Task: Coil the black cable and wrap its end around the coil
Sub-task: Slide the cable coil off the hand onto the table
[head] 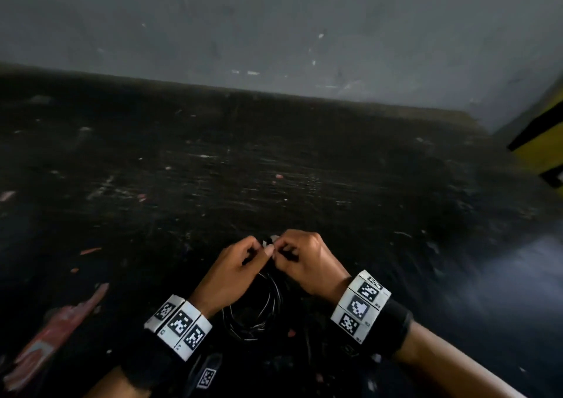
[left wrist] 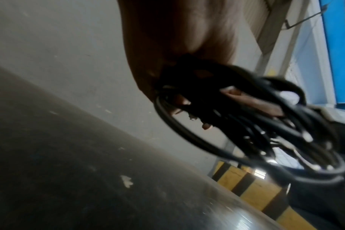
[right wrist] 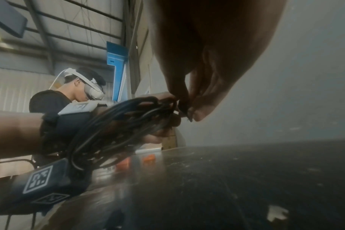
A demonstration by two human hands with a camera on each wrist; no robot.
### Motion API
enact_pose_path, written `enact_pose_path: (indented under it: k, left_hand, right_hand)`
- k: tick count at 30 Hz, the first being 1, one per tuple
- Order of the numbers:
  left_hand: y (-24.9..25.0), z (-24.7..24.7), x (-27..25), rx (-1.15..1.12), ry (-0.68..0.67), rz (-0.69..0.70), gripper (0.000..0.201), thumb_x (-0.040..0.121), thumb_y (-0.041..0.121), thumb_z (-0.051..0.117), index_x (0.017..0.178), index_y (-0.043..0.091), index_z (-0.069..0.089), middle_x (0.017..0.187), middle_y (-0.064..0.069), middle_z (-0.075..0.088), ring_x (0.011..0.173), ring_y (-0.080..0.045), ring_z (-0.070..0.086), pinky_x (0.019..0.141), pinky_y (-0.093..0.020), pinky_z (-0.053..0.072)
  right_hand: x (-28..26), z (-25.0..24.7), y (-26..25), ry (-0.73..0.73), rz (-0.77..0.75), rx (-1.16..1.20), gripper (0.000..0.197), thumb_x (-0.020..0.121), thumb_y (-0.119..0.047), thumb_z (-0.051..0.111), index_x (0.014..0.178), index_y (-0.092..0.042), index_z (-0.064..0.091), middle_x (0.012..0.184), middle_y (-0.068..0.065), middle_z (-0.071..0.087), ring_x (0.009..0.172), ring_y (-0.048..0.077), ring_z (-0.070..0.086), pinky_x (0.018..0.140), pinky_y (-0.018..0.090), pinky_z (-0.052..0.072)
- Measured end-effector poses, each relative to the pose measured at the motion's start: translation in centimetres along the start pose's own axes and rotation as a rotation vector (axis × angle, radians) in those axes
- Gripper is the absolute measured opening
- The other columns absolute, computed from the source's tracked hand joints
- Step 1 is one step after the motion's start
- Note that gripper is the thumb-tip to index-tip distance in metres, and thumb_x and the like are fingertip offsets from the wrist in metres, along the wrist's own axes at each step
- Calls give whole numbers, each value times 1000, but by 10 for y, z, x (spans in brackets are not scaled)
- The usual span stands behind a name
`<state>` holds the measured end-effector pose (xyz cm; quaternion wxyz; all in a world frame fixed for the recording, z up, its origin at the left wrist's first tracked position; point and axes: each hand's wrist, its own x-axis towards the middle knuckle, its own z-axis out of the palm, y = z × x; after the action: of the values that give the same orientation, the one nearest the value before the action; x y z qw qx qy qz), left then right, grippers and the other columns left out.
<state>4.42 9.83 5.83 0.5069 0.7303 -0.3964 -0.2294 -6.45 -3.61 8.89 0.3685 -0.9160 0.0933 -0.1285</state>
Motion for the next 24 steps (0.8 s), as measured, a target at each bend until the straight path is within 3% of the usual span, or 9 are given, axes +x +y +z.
enact_pose_path:
  k: [2, 5, 9, 13, 17, 19, 21, 24]
  left_hand:
    - [11, 17, 8, 37, 5, 87, 30, 95, 23, 52, 68, 11, 51, 58, 10, 51, 56, -1, 45, 57, -25, 37]
    - [25, 38, 16, 87, 27, 186, 32, 95, 17, 50, 64, 14, 46, 57, 12, 50, 52, -3, 44, 53, -18, 33]
    - [36, 56, 23, 115, 12, 250, 32, 92, 22, 48, 62, 13, 42, 54, 8, 46, 48, -3, 42, 49, -18, 30]
    - [38, 67, 24, 178, 53, 274, 35, 89, 21, 50, 57, 21, 39, 50, 9, 46, 44, -5, 39, 46, -17, 27]
    - [45, 70, 30, 189, 70, 305, 34, 85, 23, 51, 54, 21, 38, 50, 9, 46, 44, -2, 37, 47, -16, 27]
    - [47, 70, 34, 175, 56, 322, 35, 86, 18, 53, 54, 21, 39, 50, 10, 44, 45, 0, 36, 46, -18, 27]
    - [48, 69, 38, 160, 44, 315, 35, 85, 18, 54, 53, 18, 40, 50, 10, 43, 46, -1, 36, 47, -21, 28]
    - [48, 65, 44, 165, 42, 323, 37, 85, 18, 54, 52, 22, 38, 49, 11, 41, 47, 0, 36, 47, -21, 27]
  right_hand:
    - [-8, -16, 6, 41, -4, -42, 9, 84, -14, 62, 91, -12, 68, 89, -2, 64, 79, 6, 59, 71, 12, 44]
    - [-18, -35, 16, 85, -35, -116, 14, 86, -18, 60, 96, -13, 69, 93, 0, 66, 82, 5, 59, 73, 7, 41]
    - [-29, -53, 25, 22, -72, -187, 15, 87, -17, 56, 93, -12, 69, 89, 5, 68, 80, 16, 64, 72, 23, 48]
    - [-31, -64, 33, 25, -89, -184, 12, 84, -15, 61, 90, -10, 70, 86, 5, 70, 72, 10, 60, 65, 18, 42]
    - [-27, -77, 41, 15, -174, -281, 9, 83, -15, 62, 83, -8, 68, 79, 7, 69, 67, 21, 63, 61, 28, 47]
    - [-26, -80, 42, 16, -225, -341, 11, 82, -15, 60, 79, -6, 66, 77, 8, 66, 63, 25, 61, 58, 27, 43]
    - [-26, -81, 43, 25, -267, -363, 18, 81, -20, 53, 76, -6, 63, 74, 8, 64, 58, 25, 60, 55, 24, 39]
    - [-18, -84, 44, 35, -286, -353, 19, 82, -21, 52, 77, -6, 63, 75, 8, 64, 59, 23, 59, 54, 31, 47]
